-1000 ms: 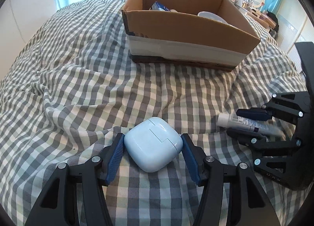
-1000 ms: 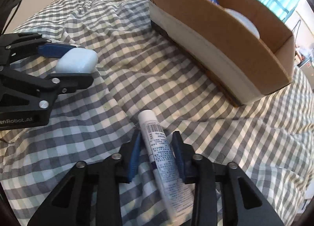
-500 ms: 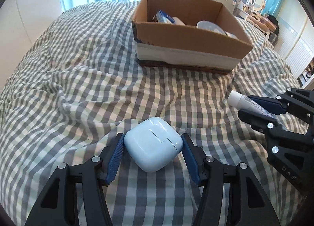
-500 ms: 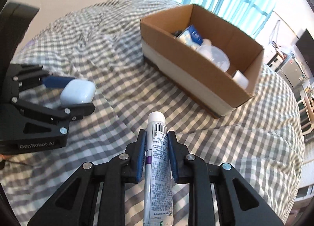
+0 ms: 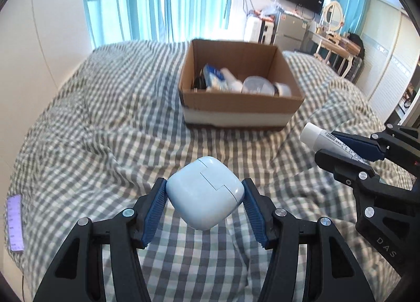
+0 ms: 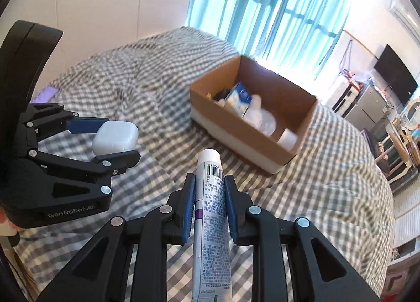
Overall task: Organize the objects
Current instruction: 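Lift the earbud case and cream tube and carry them over the box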
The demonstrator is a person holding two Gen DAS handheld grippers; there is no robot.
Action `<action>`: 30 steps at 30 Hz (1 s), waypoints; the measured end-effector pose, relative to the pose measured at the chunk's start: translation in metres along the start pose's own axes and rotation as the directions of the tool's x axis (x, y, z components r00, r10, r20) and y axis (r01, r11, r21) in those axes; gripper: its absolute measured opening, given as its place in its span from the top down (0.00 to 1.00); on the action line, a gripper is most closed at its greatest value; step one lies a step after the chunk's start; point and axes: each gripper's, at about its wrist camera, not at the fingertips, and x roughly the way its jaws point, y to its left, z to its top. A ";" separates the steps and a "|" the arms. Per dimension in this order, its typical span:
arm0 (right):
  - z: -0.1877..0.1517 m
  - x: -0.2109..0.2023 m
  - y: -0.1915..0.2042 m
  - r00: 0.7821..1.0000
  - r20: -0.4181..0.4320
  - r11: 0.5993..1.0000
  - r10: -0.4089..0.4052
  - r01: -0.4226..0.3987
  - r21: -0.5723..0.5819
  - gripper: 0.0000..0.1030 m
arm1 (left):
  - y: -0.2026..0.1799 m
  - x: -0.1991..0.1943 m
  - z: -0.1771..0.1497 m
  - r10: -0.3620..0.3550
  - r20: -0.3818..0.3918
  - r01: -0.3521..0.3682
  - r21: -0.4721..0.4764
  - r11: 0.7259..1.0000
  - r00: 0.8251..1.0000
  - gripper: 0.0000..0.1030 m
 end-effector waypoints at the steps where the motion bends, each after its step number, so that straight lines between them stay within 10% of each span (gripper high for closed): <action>1: 0.002 -0.004 0.000 1.000 0.004 1.000 -0.005 0.005 0.006 0.80 | -0.001 -0.005 0.003 0.002 0.012 -0.002 0.003 1.000 1.000 0.42; 15: 0.044 -0.038 -0.031 0.994 0.093 0.988 -0.065 0.051 0.148 0.80 | -0.017 -0.052 0.062 -0.014 0.144 0.001 0.095 0.995 0.989 0.42; 30: 0.118 -0.017 -0.115 0.978 0.203 0.950 -0.054 -0.012 0.311 0.80 | -0.031 -0.015 0.168 -0.049 0.204 0.023 0.130 0.991 0.978 0.42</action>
